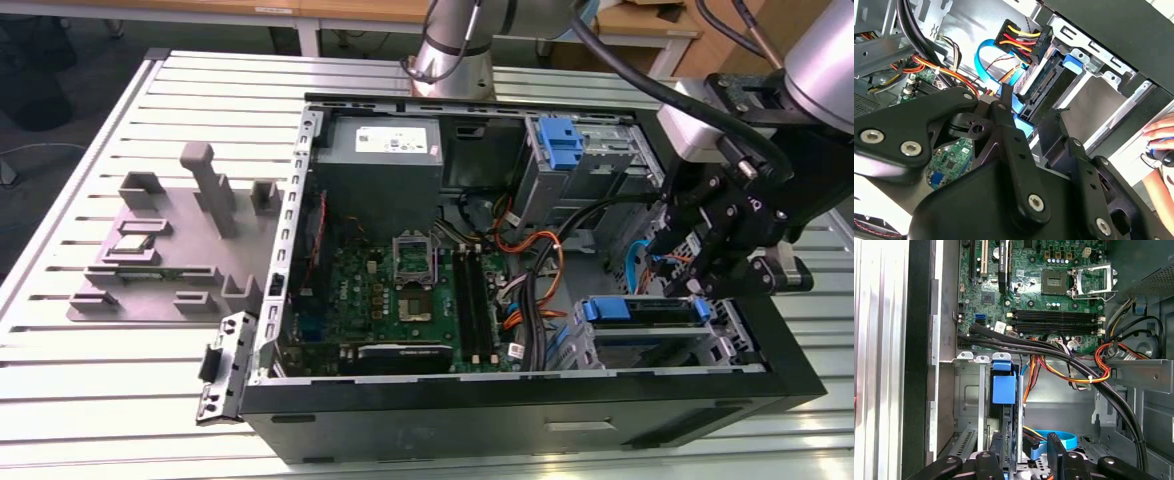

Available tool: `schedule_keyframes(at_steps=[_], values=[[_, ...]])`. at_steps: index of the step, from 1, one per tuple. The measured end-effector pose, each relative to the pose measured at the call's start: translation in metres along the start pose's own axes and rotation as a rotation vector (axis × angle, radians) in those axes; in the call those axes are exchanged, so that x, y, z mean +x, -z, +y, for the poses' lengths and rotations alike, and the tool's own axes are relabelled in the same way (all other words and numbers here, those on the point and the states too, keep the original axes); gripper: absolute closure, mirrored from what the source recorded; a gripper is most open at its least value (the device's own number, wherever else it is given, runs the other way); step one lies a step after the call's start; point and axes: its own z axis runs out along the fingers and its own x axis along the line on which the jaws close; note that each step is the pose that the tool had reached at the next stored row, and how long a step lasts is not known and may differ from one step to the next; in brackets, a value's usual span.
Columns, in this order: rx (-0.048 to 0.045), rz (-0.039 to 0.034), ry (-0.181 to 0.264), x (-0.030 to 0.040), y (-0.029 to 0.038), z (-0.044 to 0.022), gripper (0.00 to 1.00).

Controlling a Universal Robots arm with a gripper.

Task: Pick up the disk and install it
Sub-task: 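Insert the first disk wire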

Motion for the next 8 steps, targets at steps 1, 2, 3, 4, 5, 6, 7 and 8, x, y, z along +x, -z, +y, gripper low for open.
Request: schedule_keyframes(at_steps=[1,2,3,4,5,6,7,8], values=[[0.0000,0.0000,0.000,0.0000,0.0000,0.0000,0.52],[0.0000,0.0000,0.000,0.0000,-0.0001,0.0000,0.52],[0.0000,0.0000,0.000,0.0000,-0.0001,0.0000,0.52],[0.0000,0.0000,0.000,0.0000,-0.0002,0.0000,0.52],[0.0000,0.0000,0.000,0.0000,-0.0002,0.0000,0.52],[0.0000,0.0000,0.000,0.0000,-0.0002,0.0000,0.52],[0.0000,0.0000,0.000,0.0000,-0.0003,0.0000,0.52],[0.0000,-0.0001,0.000,0.0000,-0.0003,0.0000,0.52]])
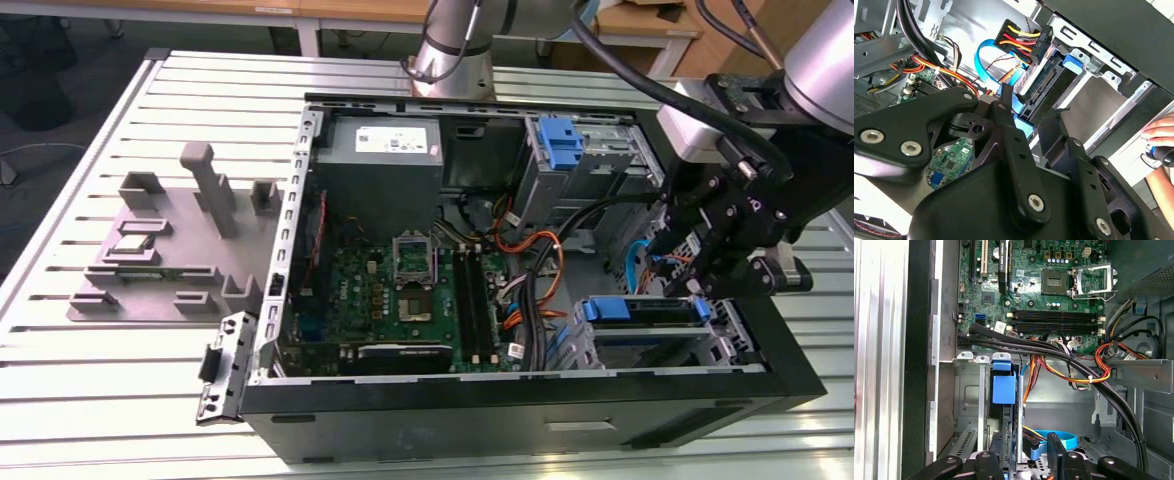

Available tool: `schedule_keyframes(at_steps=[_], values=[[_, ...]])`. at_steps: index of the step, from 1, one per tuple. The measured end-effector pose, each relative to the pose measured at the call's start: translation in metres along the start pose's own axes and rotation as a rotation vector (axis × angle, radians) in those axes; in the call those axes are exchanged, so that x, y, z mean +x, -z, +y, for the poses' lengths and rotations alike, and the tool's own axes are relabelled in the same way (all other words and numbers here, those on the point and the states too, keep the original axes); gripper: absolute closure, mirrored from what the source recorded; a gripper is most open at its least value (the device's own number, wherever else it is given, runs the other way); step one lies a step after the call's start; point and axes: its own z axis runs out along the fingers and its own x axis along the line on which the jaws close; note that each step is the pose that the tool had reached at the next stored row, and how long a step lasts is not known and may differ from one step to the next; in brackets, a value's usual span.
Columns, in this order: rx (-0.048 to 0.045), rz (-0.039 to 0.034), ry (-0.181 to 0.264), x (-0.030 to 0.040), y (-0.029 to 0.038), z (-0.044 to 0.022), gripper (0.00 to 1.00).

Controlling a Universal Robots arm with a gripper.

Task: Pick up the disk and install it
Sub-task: 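Insert the first disk wire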

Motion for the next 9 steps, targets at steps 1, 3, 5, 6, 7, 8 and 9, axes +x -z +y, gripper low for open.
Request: schedule_keyframes(at_steps=[1,3,5,6,7,8,9], values=[[0.0000,0.0000,0.000,0.0000,0.0000,0.0000,0.52],[0.0000,0.0000,0.000,0.0000,-0.0001,0.0000,0.53],[0.0000,0.0000,0.000,0.0000,-0.0002,0.0000,0.66],[0.0000,0.0000,0.000,0.0000,-0.0002,0.0000,0.72],[0.0000,0.0001,0.000,0.0000,-0.0002,0.0000,0.72],[0.0000,0.0001,0.000,0.0000,-0.0002,0.0000,0.78],[0.0000,0.0000,0.000,0.0000,-0.0003,0.0000,0.84]])
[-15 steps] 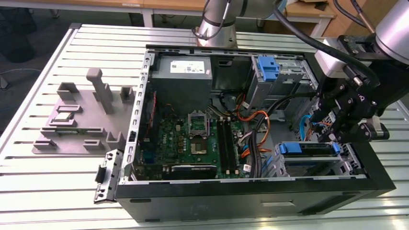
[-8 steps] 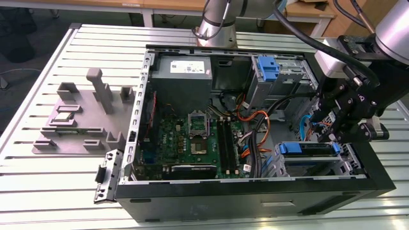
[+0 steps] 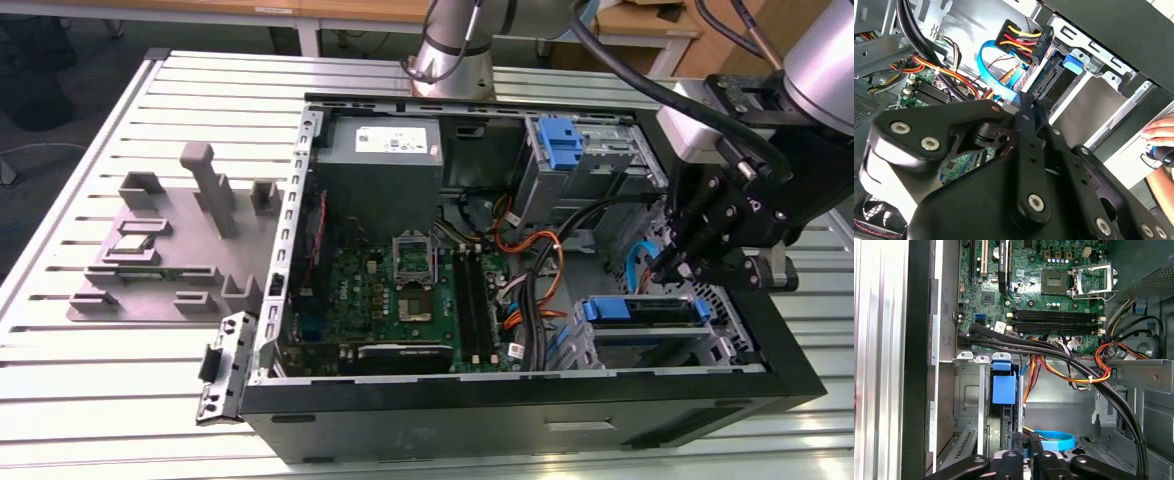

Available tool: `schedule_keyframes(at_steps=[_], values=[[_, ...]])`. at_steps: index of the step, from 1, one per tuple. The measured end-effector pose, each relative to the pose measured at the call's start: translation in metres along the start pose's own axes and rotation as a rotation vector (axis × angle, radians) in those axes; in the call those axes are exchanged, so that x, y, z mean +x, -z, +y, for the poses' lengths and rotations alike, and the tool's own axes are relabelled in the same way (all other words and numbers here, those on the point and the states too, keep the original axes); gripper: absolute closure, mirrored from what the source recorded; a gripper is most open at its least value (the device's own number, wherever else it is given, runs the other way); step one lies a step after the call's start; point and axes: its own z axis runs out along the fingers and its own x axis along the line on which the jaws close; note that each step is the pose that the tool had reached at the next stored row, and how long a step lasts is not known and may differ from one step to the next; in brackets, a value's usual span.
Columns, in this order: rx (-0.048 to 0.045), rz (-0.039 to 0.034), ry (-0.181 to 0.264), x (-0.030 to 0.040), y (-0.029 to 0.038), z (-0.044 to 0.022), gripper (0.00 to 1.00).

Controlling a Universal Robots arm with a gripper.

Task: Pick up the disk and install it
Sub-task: 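Insert the first disk wire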

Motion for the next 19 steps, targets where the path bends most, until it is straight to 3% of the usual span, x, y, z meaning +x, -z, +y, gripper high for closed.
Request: schedule_keyframes(at_steps=[11,19], values=[[0.0002,-0.0001,0.000,0.0001,-0.0004,0.0000,0.84],[0.0196,0.0001,0.002,0.0057,-0.0030,0.0030,0.84]])
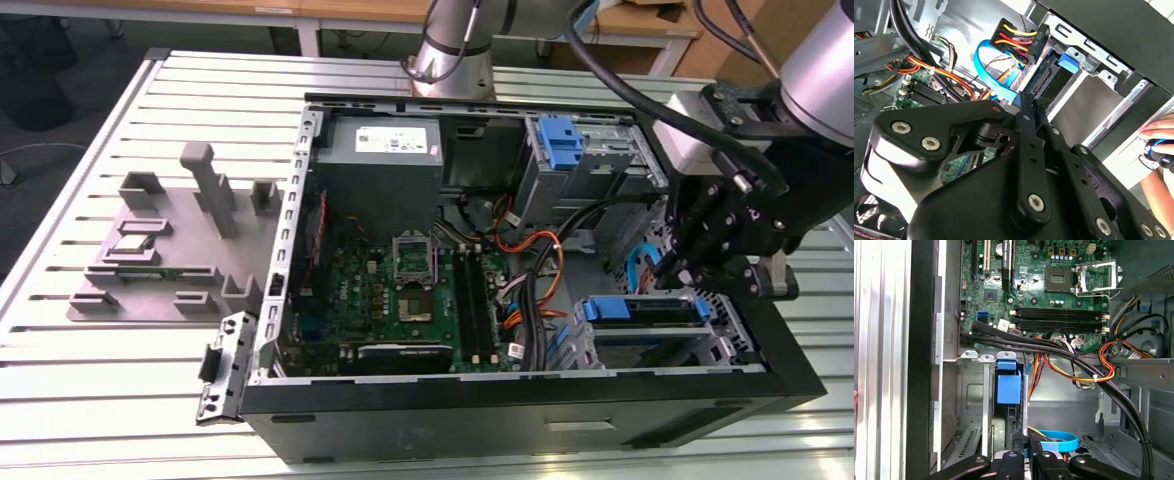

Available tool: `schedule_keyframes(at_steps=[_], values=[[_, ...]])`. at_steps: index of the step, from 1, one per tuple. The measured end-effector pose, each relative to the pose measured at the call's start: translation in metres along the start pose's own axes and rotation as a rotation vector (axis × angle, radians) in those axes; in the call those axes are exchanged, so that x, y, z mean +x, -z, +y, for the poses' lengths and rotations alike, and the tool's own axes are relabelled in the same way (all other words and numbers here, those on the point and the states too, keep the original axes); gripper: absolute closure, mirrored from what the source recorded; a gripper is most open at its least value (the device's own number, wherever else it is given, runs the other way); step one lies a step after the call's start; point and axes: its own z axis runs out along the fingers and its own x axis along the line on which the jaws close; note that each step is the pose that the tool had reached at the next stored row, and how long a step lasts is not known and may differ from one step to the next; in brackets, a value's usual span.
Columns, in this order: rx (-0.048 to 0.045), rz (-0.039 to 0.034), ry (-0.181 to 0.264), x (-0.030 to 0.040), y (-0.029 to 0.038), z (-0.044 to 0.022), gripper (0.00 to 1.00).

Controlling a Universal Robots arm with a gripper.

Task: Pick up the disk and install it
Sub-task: 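Insert the first disk wire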

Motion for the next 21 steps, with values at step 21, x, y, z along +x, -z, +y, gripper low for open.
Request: schedule_keyframes(at_steps=[21], values=[[0.0263,0.0005,0.008,0.0061,-0.0120,0.0076,0.84]])
